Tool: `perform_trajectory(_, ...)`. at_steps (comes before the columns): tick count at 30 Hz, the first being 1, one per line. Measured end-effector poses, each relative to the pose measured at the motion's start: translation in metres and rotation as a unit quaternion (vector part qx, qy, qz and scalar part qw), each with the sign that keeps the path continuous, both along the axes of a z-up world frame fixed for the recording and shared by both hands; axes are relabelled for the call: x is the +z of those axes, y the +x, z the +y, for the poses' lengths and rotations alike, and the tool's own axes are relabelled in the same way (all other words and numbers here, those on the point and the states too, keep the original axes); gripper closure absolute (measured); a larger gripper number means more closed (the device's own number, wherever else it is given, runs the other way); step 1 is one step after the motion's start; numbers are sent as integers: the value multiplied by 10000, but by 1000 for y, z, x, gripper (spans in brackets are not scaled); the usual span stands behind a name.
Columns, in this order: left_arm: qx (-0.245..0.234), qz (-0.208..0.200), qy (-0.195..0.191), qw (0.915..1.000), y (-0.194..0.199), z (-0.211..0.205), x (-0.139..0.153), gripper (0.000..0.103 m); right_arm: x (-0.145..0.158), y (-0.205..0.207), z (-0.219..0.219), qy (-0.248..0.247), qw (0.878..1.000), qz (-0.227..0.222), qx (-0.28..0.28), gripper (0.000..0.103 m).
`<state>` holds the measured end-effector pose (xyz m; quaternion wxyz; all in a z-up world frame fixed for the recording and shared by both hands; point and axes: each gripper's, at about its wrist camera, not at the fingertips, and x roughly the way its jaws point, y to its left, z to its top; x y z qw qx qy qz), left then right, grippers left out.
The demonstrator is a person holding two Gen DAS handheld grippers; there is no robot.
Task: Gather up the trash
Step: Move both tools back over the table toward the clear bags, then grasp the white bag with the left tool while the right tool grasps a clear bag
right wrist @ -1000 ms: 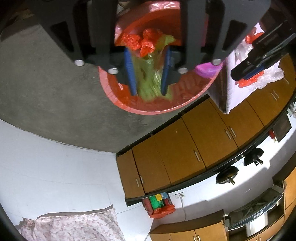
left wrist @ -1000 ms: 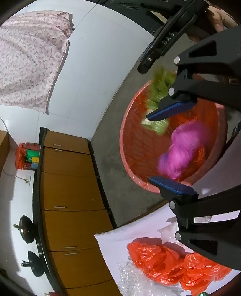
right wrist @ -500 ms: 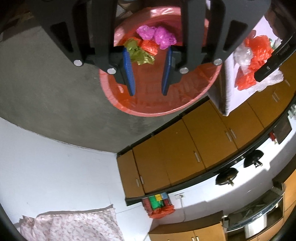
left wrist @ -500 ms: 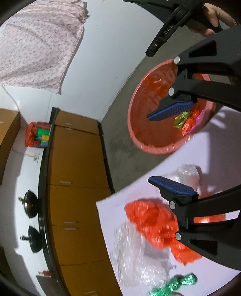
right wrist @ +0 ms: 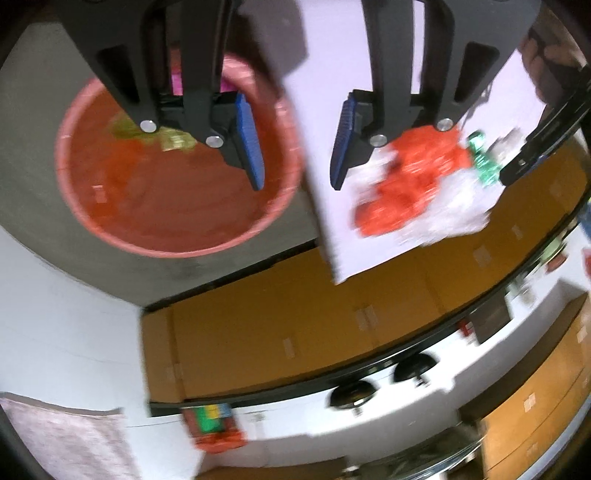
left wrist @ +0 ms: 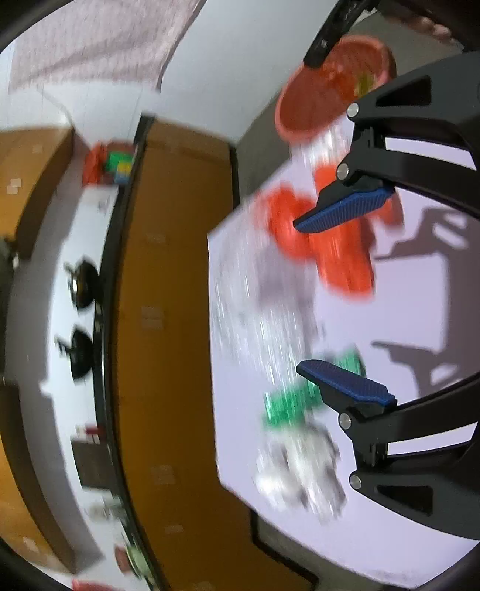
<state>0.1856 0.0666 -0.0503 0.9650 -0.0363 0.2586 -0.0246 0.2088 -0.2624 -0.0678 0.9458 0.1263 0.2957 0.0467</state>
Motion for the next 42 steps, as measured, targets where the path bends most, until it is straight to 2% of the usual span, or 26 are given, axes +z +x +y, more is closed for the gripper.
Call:
perform_trajectory(3, 486, 76, 47, 9988, -1, 31, -6, 27, -4, 10, 32, -251, 9992, 38, 305, 58)
perform_trajectory(9, 1090, 173, 17, 9939, -5, 85, -18, 23, -23, 36, 50, -52, 9982, 490, 335, 58)
perform_trajectory(11, 1247, 226, 35, 9919, -2, 99, -21, 23, -26, 45, 56, -192, 9977, 546, 361, 59)
perform_trajectory(17, 1627, 409, 21, 9858, 5, 135, -33, 18, -41, 66, 64, -282, 9952, 844, 403, 71)
perform_trajectory(20, 1713, 534, -46, 9838, 10, 149, -38, 17, -45, 69, 68, -350, 9940, 915, 476, 80)
perform_trajectory(25, 1681, 672, -76, 9835, 23, 160, -43, 17, -46, 69, 71, -416, 9936, 907, 528, 86)
perform_trajectory(33, 1792, 682, -88, 9814, 51, 190, -34, 17, -45, 71, 76, -515, 9931, 902, 549, 87)
perform_trajectory(38, 1753, 907, 24, 9803, 73, 204, -39, 17, -45, 72, 76, -515, 9930, 904, 556, 87)
perform_trajectory(42, 1539, 1129, -100, 9816, 82, 205, -51, 17, -45, 73, 78, -526, 9928, 907, 577, 87)
